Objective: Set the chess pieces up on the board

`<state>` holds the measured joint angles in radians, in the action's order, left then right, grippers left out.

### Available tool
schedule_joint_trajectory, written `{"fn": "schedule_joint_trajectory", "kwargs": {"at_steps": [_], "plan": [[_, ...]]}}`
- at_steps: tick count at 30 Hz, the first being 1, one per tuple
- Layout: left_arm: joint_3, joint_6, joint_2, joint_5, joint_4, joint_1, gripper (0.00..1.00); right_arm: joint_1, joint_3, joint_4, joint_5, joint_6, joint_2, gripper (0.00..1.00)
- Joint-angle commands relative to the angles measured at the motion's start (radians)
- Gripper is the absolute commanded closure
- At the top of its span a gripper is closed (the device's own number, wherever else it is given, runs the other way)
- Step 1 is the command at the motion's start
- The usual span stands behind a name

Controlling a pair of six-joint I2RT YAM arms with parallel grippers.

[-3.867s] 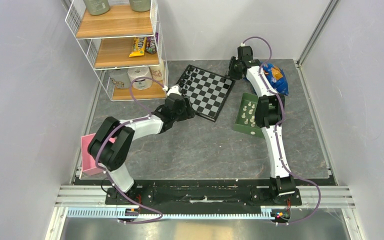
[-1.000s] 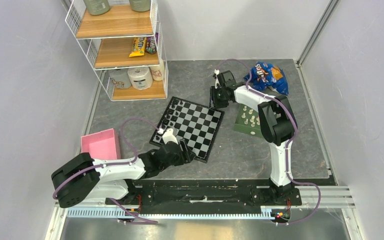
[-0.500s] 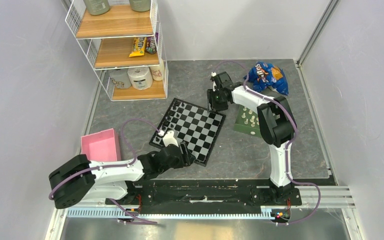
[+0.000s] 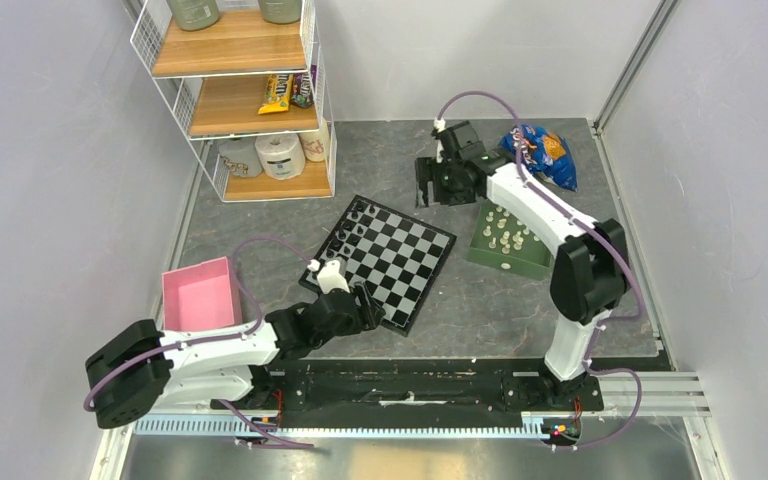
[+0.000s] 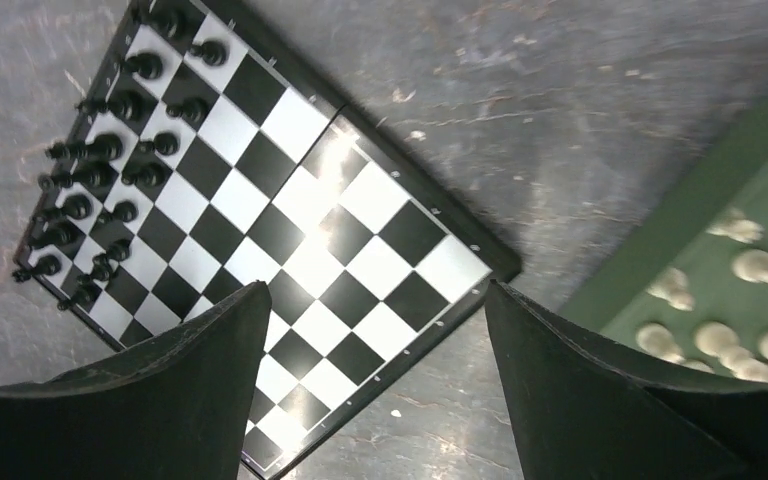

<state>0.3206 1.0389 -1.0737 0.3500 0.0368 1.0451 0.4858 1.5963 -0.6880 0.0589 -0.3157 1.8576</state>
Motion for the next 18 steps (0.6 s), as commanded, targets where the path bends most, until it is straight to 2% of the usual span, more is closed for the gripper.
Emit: {"fn": "schedule_joint_trajectory", "kwargs": {"at_steps": [1, 5, 11, 18], "plan": [[0.034, -0.039, 0.056, 0.051, -0.032, -0.001, 0.26, -0.075, -0.025, -0.037, -0.083, -0.050, -0.096, 0.13], [0.033, -0.071, 0.088, 0.035, -0.032, 0.000, 0.24, -0.140, -0.115, -0.039, -0.106, -0.100, -0.180, 0.13], [0.084, -0.120, 0.025, -0.028, -0.032, -0.001, 0.24, -0.154, -0.226, -0.040, -0.154, -0.140, -0.284, 0.13], [0.145, -0.168, 0.017, -0.080, -0.076, -0.002, 0.24, -0.156, -0.289, -0.059, -0.163, -0.183, -0.262, 0.18]]}}
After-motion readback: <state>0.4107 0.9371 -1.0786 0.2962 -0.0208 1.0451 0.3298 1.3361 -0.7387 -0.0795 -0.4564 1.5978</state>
